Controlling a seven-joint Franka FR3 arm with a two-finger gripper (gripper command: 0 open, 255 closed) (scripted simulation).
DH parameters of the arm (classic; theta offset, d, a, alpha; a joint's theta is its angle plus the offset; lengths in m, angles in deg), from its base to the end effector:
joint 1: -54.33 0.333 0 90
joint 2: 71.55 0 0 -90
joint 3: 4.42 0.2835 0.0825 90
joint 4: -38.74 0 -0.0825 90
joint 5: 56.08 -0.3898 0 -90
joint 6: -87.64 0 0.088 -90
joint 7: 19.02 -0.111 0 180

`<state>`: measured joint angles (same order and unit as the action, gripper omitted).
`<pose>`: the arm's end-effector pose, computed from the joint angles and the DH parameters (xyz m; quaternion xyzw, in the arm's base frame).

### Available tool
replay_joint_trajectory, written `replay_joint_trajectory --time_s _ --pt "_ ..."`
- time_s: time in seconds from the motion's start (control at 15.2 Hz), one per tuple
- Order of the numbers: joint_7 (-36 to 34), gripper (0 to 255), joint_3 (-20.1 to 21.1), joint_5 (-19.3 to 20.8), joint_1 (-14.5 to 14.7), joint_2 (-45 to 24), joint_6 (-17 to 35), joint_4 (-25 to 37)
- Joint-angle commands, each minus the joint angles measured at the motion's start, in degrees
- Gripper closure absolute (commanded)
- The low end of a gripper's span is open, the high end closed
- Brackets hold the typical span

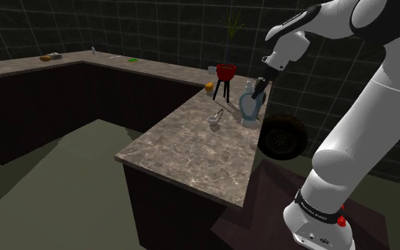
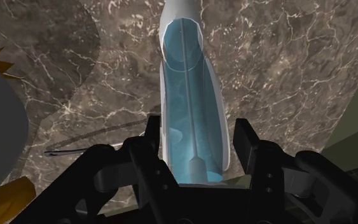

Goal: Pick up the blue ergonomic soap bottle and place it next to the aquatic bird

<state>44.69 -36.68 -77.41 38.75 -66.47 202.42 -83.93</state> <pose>0.3688 -0.3758 0.3978 -0.9800 -0.0546 -0.1375 0.1333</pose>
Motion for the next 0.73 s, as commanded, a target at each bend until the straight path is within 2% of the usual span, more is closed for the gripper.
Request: replay_joint_trajectory --time_s 0.0,0.66 --pt "0.9 255 -0.1 -0.7 0.0 -0.8 1.2 -0.7" --pt "5.7 255 -0.4 -4.8 0.2 -5.0 7.3 -4.4"
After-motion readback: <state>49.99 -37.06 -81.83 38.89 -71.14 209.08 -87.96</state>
